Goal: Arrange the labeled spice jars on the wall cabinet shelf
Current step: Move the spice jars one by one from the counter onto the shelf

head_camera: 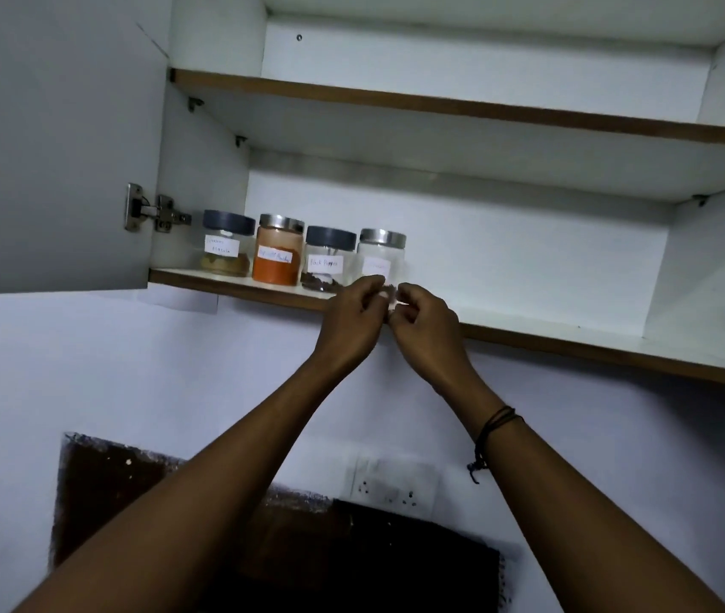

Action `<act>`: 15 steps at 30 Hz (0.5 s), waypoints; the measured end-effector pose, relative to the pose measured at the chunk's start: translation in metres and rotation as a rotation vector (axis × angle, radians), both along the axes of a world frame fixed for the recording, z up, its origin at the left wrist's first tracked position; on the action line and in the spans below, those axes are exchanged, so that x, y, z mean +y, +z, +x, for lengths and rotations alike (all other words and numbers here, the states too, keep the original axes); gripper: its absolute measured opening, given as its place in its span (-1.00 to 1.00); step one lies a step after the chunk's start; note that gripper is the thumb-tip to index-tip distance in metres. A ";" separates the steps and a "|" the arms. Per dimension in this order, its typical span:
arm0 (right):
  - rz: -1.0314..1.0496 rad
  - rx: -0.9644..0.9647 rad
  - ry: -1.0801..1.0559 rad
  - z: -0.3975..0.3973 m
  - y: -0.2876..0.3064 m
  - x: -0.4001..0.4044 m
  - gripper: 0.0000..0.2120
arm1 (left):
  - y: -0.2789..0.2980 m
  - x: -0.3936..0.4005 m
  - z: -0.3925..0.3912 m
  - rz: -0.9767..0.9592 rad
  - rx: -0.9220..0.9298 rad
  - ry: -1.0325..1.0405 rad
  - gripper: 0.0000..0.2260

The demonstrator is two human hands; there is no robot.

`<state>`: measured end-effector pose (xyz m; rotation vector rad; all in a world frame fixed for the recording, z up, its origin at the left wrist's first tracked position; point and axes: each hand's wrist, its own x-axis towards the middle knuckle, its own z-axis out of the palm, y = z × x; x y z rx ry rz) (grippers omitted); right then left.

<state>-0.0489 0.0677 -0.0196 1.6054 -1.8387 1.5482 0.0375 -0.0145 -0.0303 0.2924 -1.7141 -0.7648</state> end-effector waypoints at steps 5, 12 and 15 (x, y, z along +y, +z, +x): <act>0.071 -0.085 0.025 0.012 -0.065 0.045 -0.64 | -0.060 0.035 0.009 0.087 -0.074 -0.051 -0.74; 0.246 -0.207 -0.029 0.028 -0.201 0.103 -0.63 | -0.200 0.089 0.021 0.166 -0.303 -0.183 -0.73; 0.350 -0.260 -0.059 0.037 -0.276 0.130 -0.62 | -0.272 0.111 0.031 0.142 -0.443 -0.197 -0.70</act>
